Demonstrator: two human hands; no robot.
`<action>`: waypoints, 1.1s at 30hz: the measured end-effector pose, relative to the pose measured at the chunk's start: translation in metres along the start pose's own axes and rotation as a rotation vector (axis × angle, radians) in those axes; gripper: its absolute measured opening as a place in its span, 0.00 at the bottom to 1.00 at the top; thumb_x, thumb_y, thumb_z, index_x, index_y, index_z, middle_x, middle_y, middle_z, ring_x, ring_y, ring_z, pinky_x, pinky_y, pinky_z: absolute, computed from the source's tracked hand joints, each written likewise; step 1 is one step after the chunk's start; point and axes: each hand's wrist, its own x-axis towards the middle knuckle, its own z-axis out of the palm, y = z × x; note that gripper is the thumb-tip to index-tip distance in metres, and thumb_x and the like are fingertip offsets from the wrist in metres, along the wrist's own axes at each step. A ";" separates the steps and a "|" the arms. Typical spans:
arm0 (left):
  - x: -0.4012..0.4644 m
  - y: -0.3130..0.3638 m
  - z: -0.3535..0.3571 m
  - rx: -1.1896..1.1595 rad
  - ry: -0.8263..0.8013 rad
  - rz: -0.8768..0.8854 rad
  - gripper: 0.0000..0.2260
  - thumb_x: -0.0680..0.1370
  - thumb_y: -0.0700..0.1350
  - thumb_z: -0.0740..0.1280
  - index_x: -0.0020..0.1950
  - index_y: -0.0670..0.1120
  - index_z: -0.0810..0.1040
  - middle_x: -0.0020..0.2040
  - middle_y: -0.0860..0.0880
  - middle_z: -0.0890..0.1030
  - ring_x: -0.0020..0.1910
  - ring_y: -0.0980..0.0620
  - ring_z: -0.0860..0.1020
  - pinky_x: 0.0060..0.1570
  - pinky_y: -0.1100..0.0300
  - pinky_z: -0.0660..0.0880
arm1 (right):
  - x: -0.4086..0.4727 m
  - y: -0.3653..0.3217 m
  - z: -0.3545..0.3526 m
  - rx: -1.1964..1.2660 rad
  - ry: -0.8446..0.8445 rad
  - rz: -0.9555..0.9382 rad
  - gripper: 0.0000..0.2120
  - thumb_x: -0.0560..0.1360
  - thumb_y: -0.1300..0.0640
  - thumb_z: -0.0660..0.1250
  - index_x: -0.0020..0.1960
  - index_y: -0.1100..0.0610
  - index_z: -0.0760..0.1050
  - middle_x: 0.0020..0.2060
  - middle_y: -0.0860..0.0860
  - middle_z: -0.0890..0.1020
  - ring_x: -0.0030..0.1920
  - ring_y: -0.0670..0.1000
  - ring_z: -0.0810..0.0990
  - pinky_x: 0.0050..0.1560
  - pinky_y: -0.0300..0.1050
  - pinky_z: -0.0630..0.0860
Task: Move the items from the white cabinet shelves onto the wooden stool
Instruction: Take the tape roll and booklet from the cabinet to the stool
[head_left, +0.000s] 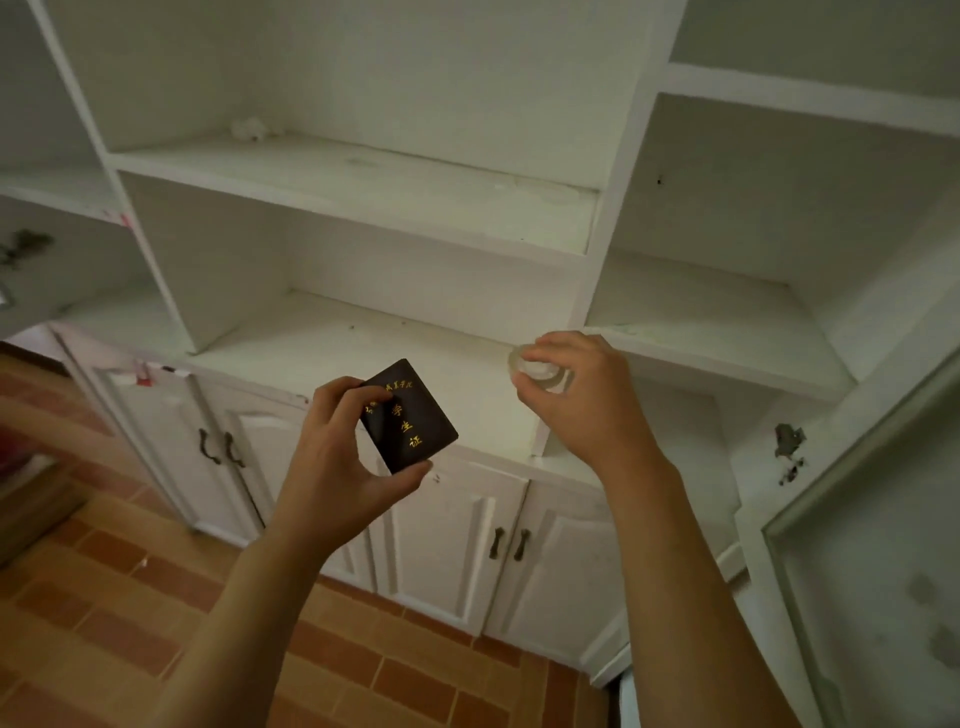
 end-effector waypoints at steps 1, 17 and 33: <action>-0.006 -0.002 -0.014 0.004 0.024 -0.008 0.35 0.65 0.54 0.85 0.68 0.53 0.74 0.68 0.54 0.68 0.67 0.54 0.71 0.63 0.66 0.66 | -0.003 -0.014 0.005 -0.006 -0.008 -0.019 0.11 0.74 0.55 0.78 0.56 0.52 0.87 0.56 0.45 0.83 0.61 0.49 0.77 0.59 0.26 0.65; -0.159 -0.036 -0.251 0.232 0.346 -0.163 0.36 0.65 0.60 0.77 0.69 0.50 0.73 0.68 0.51 0.68 0.66 0.49 0.70 0.66 0.52 0.71 | -0.056 -0.235 0.136 0.141 -0.202 -0.363 0.14 0.74 0.51 0.79 0.58 0.52 0.85 0.58 0.48 0.85 0.61 0.50 0.78 0.63 0.41 0.72; -0.274 -0.089 -0.405 0.449 0.706 -0.465 0.35 0.63 0.60 0.77 0.68 0.51 0.75 0.66 0.51 0.70 0.62 0.49 0.74 0.65 0.53 0.73 | -0.066 -0.432 0.302 0.374 -0.493 -0.726 0.16 0.74 0.50 0.79 0.60 0.53 0.85 0.61 0.49 0.84 0.64 0.49 0.78 0.62 0.31 0.67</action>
